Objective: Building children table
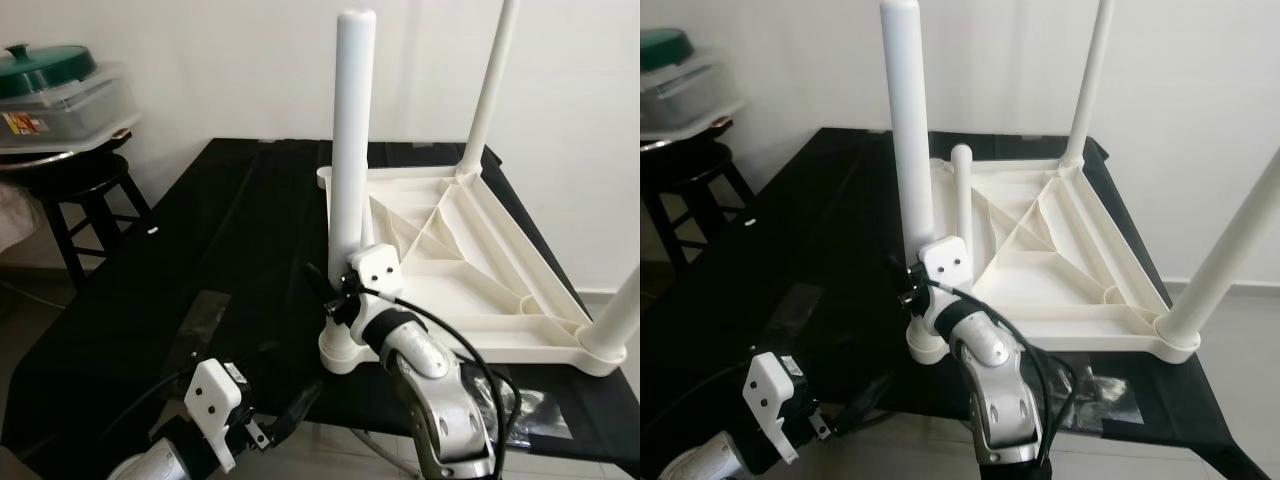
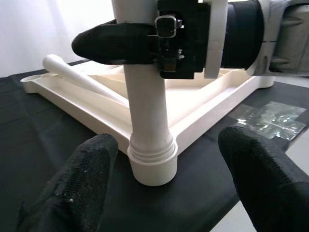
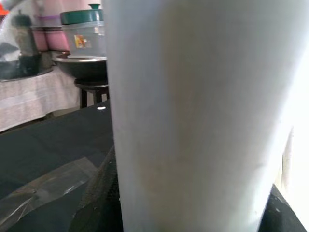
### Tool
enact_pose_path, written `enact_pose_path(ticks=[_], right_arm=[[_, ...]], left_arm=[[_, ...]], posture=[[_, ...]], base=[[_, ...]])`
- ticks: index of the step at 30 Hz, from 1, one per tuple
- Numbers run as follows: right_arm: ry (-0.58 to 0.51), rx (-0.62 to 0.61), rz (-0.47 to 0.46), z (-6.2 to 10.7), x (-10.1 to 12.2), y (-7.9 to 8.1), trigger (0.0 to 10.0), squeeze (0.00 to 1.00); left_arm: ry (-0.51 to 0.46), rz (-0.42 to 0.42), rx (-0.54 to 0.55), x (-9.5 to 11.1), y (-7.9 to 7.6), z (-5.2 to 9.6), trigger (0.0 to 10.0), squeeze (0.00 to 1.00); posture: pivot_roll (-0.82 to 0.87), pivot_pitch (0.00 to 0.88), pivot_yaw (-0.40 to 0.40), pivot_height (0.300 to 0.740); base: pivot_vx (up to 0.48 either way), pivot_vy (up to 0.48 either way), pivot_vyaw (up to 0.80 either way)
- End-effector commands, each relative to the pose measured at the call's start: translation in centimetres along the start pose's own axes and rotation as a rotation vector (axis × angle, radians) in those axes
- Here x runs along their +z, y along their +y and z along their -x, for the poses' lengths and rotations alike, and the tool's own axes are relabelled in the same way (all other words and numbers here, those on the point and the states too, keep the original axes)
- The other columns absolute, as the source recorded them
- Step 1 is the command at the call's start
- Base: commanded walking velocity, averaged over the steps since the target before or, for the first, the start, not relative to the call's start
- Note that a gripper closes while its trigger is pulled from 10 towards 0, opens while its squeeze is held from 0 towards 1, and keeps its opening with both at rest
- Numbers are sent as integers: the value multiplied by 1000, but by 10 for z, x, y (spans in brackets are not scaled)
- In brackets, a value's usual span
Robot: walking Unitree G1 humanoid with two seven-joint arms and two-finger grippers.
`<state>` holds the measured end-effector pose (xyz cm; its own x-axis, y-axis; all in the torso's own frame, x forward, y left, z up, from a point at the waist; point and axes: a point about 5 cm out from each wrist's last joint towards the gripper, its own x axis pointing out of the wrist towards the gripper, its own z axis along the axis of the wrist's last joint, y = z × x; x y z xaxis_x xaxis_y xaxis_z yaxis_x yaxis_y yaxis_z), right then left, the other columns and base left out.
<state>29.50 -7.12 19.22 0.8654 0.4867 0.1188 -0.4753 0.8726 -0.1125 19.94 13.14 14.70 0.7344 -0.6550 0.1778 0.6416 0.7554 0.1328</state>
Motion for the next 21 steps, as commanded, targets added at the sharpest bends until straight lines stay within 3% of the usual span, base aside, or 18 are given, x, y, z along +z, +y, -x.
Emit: enact_pose_path(ticks=[1,2,3,4,6,7,9,10,12,13,15,16,17,18,19,20,21], right_arm=[[63,-46,25,-1,-12,-6,0,0],[61,-29,24,-5,-9,-6,2627,0],[61,-29,24,-5,-9,-6,2627,0],[40,14,-7,-10,-5,-5,10000,0],[29,34,-29,-11,-1,-3,10000,0],[21,94,-26,-14,4,-1,10000,298],[19,132,-19,-16,7,1,10000,298],[10,210,-24,-18,13,1,10000,1000],[-19,423,-10,-23,24,-3,10000,1000],[-19,423,-10,-23,24,-3,10000,1000],[-29,637,76,-19,30,-9,10000,1000],[-29,637,76,-19,30,-9,10000,1000],[-1,755,106,-15,28,-13,10000,514],[20,829,120,-12,26,-17,10000,514],[20,829,120,-12,26,-17,10000,514],[38,903,137,-11,25,-22,10000,0],[51,924,130,-14,25,-28,10000,0]], left_arm=[[15,1,-2,-3,3,1,10000,0],[12,-2,7,-3,4,1,10000,0],[12,-2,7,-3,4,1,10000,0],[11,-5,16,-3,4,1,10000,0],[9,-6,21,-3,4,1,10000,0],[8,-6,25,-2,4,0,10000,0],[8,-7,26,-2,4,0,10000,0],[6,-6,24,-2,4,-1,10000,0],[4,-4,23,-2,3,-2,10000,0],[4,-4,23,-2,3,-2,10000,0],[1,-5,24,-2,3,-3,10000,0],[1,-5,24,-2,3,-3,10000,0],[0,-5,25,-2,2,-3,10000,0],[0,-6,26,-2,2,-3,10000,0],[0,-6,26,-2,2,-3,10000,0],[0,-7,26,-2,1,-4,10000,0],[-1,-8,28,-2,0,-3,10000,0]], posture=[[27,100,25,740],[31,101,21,740],[31,101,21,740],[35,101,20,740],[36,99,19,740],[33,100,18,740],[33,100,18,740],[34,98,12,740],[39,96,8,740],[39,96,8,740],[43,96,7,740],[43,96,7,740],[55,97,-1,740],[58,96,-4,740],[58,96,-4,740],[68,96,-11,740],[69,107,-14,740]], base=[[0,0,0],[0,0,0],[0,0,0],[0,0,0],[0,0,0],[0,0,0],[0,0,0],[0,0,0],[0,0,0],[0,0,0],[0,0,0],[0,0,0],[0,0,0],[0,0,0],[0,0,0],[0,0,0],[0,0,0]])
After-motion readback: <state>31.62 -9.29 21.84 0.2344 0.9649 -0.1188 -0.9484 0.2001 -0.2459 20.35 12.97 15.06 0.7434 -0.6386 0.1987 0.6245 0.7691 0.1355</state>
